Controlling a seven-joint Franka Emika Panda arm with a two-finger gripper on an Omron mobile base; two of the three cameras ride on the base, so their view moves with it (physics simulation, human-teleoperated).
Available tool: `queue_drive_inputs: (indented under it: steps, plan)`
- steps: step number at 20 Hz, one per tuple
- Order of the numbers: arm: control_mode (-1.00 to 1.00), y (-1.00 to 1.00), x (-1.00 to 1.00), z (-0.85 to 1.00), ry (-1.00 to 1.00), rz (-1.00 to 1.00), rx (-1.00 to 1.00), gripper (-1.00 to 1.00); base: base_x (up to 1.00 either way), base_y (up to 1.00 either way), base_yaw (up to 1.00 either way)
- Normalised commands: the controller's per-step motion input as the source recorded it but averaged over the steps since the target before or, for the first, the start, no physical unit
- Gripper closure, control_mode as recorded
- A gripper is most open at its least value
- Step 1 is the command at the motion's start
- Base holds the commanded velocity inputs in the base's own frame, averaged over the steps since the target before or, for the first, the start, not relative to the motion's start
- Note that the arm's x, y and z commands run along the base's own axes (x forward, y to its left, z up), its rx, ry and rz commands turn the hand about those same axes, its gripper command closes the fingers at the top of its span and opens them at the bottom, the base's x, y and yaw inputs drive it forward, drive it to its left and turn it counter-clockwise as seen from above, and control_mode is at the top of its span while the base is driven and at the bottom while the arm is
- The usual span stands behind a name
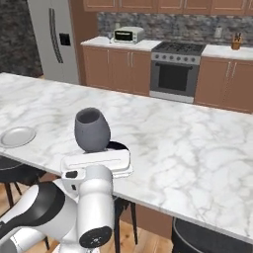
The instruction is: Retrieve the wine glasses from the counter and place one next to each plate.
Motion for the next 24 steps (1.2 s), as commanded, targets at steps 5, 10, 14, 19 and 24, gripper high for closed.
queue_drive_inputs:
  steps: [5,10,14,19,24]
  plan:
    - [1.00,0.00,0.00,0.00,0.00,0.00,0.00,1.00,0.60,0.00,-0.24]
    - [1.00,0.00,0.00,0.00,0.00,0.00,0.00,1.00,0.49,0.00,-0.31]
    - [1.00,0.00,0.00,0.00,0.00,0.00,0.00,1.00,0.29,0.00,-0.37]
    - [1.00,0.00,0.00,0.00,0.00,0.00,0.00,1.00,0.43,0.08,-0.21]
    - [1.00,0.00,0.00,0.00,0.00,0.00,0.00,1.00,0.54,0.00,-0.09]
